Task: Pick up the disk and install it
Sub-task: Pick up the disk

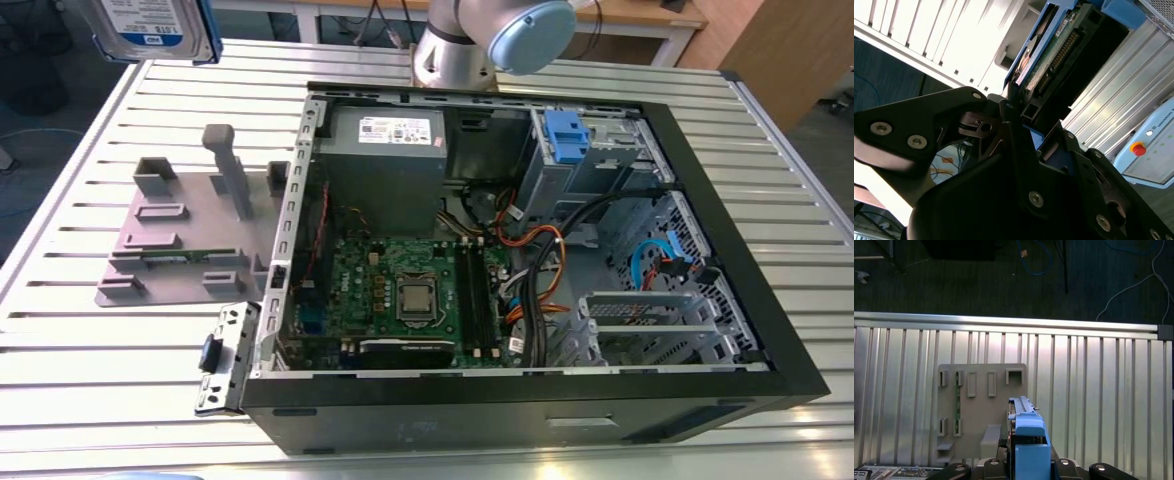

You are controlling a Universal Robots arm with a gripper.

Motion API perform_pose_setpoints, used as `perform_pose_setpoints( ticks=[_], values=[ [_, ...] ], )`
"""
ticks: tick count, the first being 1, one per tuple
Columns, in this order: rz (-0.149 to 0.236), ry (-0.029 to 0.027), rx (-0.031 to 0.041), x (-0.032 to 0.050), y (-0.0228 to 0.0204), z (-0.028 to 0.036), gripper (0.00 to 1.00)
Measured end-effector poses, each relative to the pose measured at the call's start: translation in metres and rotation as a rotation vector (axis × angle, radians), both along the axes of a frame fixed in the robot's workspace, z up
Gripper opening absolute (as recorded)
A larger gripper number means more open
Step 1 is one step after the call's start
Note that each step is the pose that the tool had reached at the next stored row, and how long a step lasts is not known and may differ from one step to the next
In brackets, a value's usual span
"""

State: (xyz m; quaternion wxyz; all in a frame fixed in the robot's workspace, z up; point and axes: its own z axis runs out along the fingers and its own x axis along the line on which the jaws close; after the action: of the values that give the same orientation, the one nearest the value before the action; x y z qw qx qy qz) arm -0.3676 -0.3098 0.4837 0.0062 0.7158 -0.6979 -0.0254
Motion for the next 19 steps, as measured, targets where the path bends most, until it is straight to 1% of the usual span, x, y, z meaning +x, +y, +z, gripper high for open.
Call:
perform_pose_setpoints(
  ticks=[19],
  values=[
    [0.000,0.0000,-0.0001,0.0123,0.0000,0.0000,0.37]
  ],
)
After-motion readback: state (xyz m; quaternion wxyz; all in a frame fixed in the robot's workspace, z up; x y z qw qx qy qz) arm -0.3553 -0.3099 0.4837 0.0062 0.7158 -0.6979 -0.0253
